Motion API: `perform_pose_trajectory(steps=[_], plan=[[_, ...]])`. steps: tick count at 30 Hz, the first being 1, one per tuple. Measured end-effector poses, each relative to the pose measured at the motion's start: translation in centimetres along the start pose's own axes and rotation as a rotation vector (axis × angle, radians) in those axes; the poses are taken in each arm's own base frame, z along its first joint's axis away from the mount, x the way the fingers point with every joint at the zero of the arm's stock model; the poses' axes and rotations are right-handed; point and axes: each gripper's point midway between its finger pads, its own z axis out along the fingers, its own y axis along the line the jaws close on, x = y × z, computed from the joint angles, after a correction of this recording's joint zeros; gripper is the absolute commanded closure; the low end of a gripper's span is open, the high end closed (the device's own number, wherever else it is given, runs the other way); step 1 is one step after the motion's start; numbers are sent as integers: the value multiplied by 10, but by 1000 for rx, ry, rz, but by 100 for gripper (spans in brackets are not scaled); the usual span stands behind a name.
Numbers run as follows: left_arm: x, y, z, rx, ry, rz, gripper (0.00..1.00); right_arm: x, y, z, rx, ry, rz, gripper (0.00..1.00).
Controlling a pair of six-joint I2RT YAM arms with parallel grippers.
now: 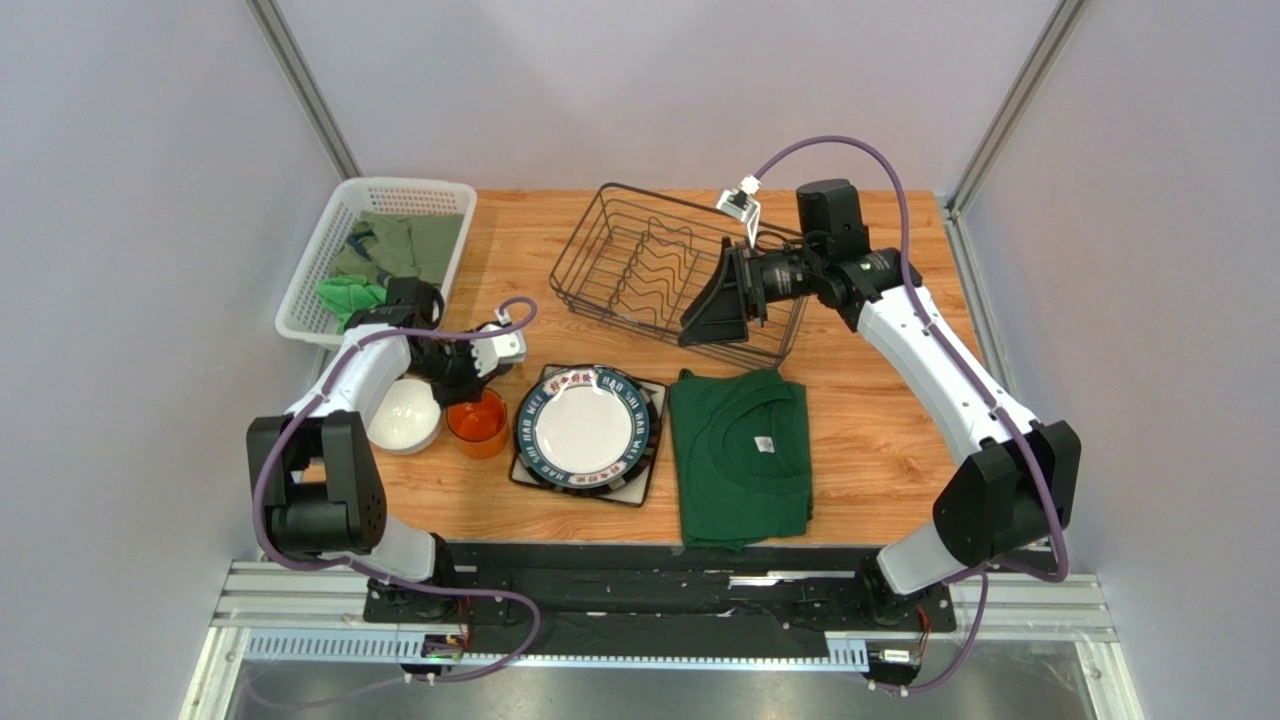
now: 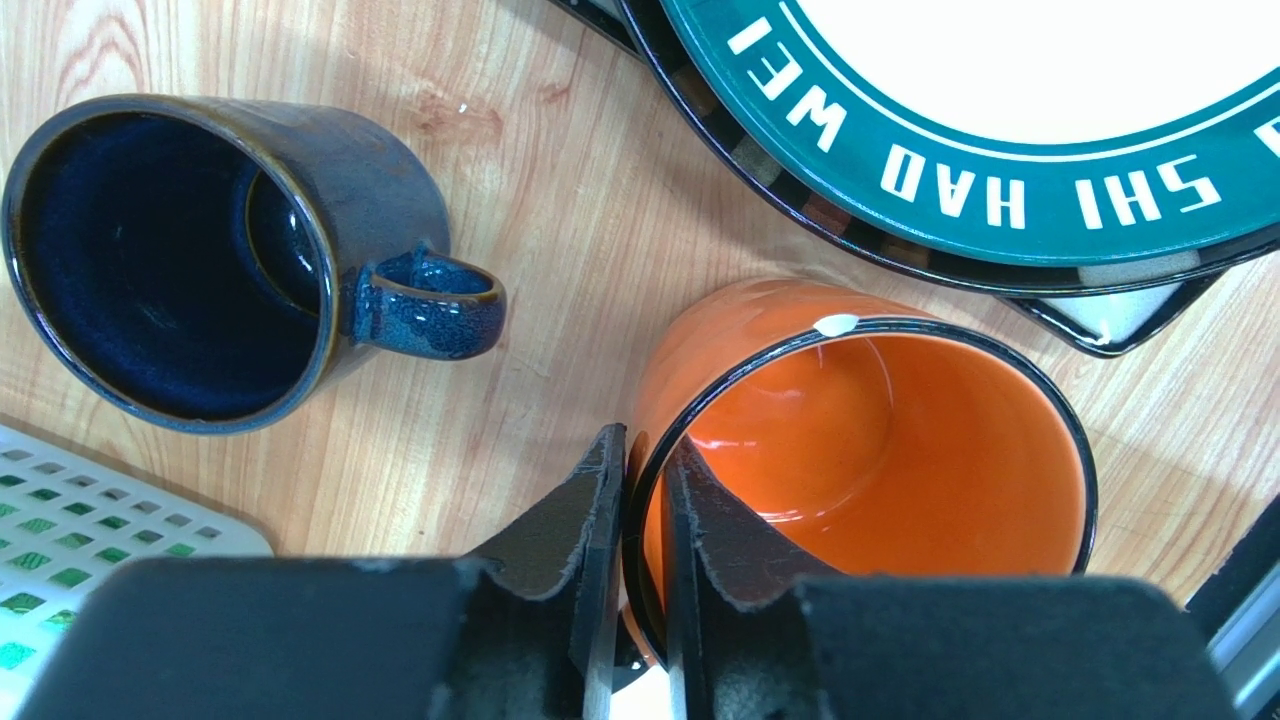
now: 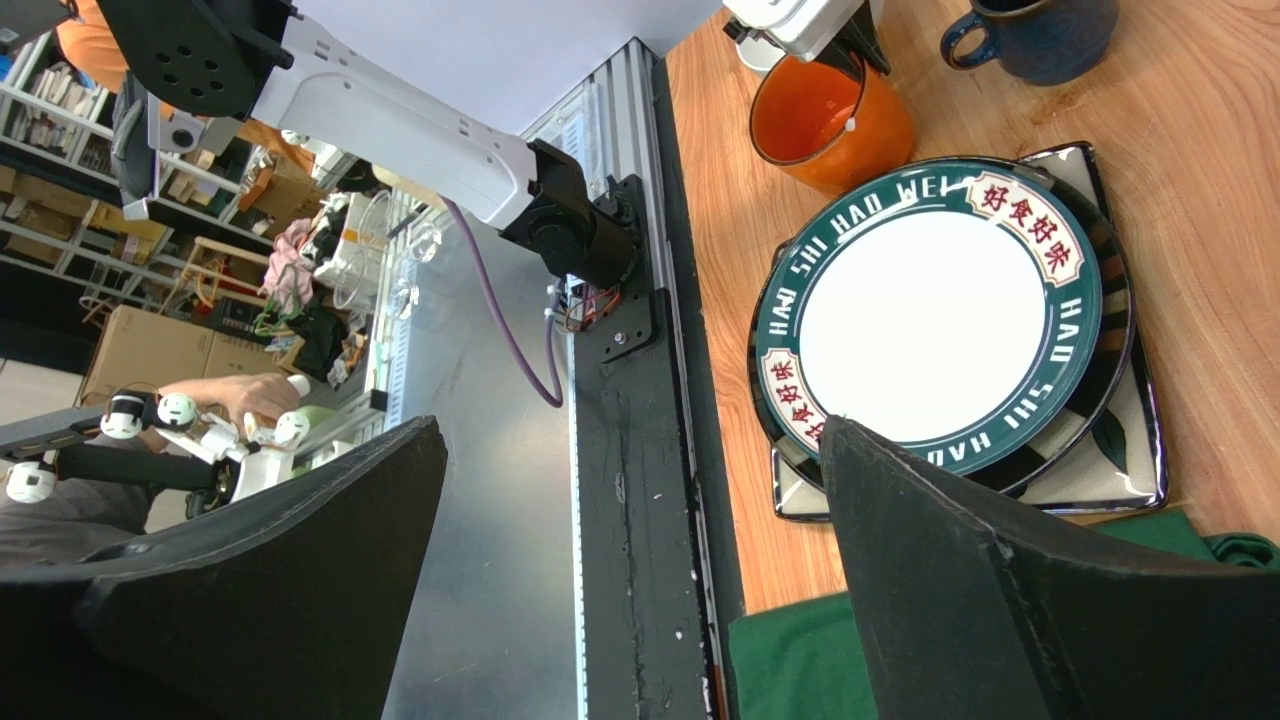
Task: Unload the mixed dishes from the dish rack
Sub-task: Place the cup at the center of the board.
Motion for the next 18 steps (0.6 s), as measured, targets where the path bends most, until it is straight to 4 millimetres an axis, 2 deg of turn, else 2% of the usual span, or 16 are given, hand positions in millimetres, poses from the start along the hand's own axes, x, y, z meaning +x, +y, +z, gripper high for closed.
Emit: perform_pose_trajectory(steps=[4, 11, 18], plan=[[-1, 0, -2, -4, -5, 0, 69, -1, 1, -1, 3, -2, -7, 1], [-9, 0, -10, -30, -30, 13, 64, -2, 4, -2, 10, -7, -20, 1], [-11, -6, -16, -26, -31, 6, 52, 0, 7, -3, 11, -8, -29, 1]])
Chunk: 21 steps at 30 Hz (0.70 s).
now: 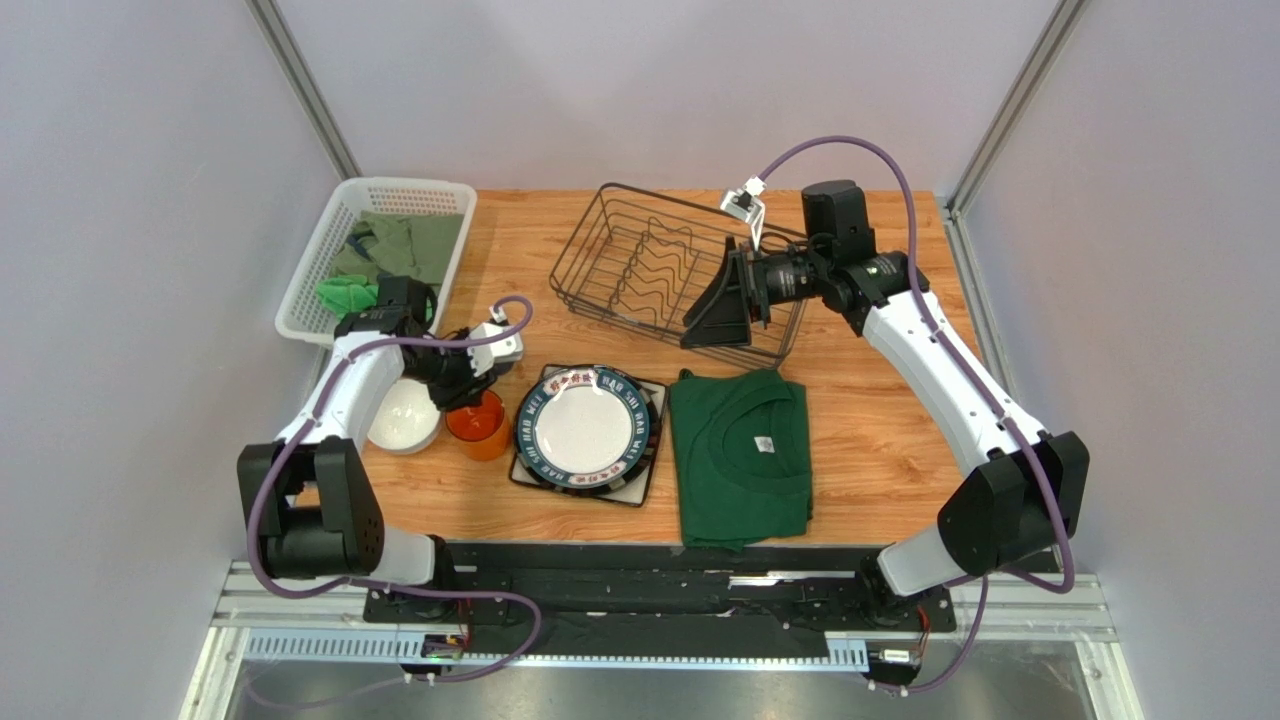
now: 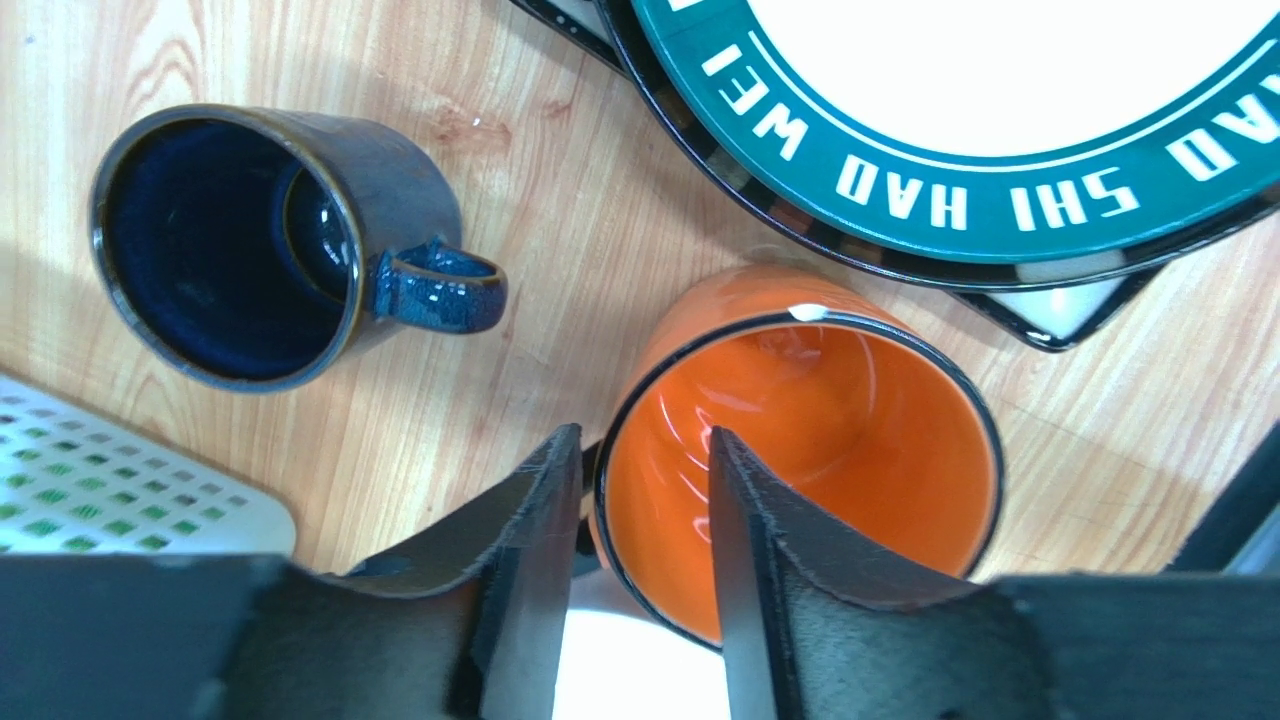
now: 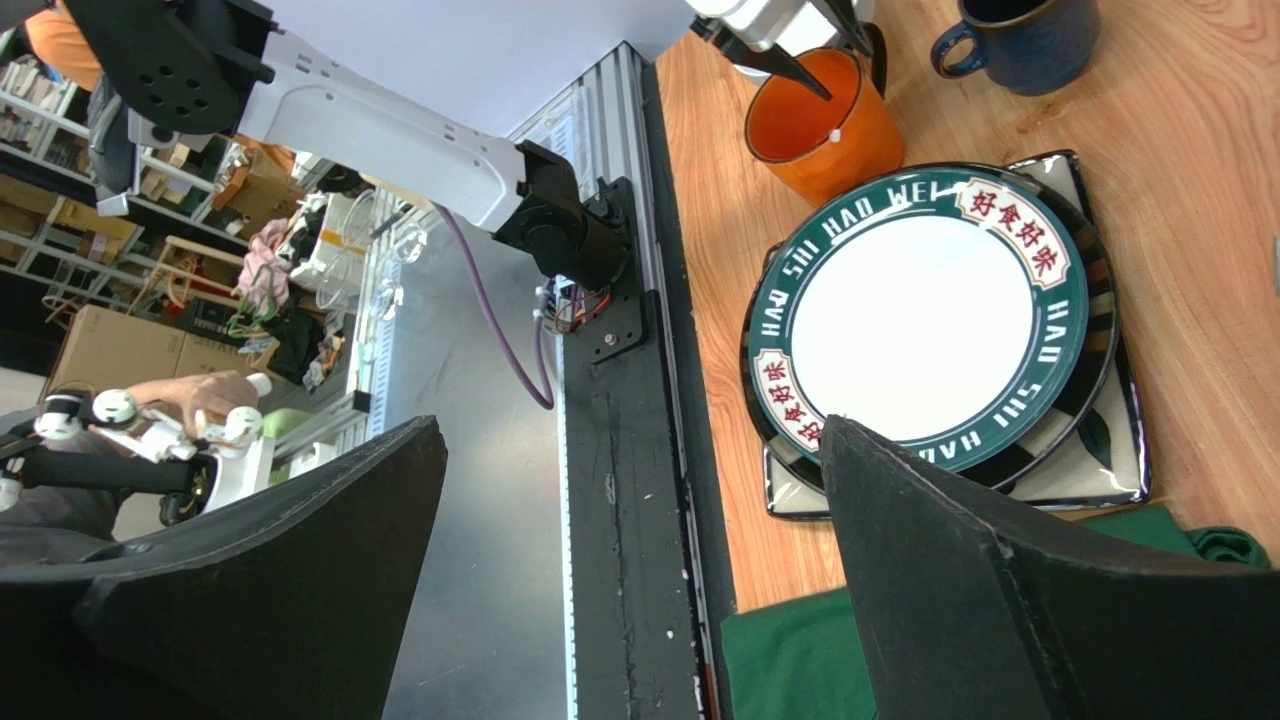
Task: Unload the mixed dishes from the dish rack
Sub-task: Place the cup at the center of the board, then reset both arms
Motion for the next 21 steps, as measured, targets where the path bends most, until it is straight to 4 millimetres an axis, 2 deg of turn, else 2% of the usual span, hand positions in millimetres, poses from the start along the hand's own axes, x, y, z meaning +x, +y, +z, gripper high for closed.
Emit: perform_pose_trajectory(steps=[6, 12, 18, 21], plan=[[-15, 0, -23, -69, -27, 6, 41, 1, -8, -2, 65, -2, -13, 0], [-43, 7, -55, -188, -104, -37, 24, -1, -38, -9, 262, -7, -18, 0], [-69, 10, -81, -295, -213, -129, 18, -8, -66, -24, 470, -24, -59, 0], [-80, 18, -92, -349, -259, -182, 17, -14, -80, -39, 603, -41, -88, 0]])
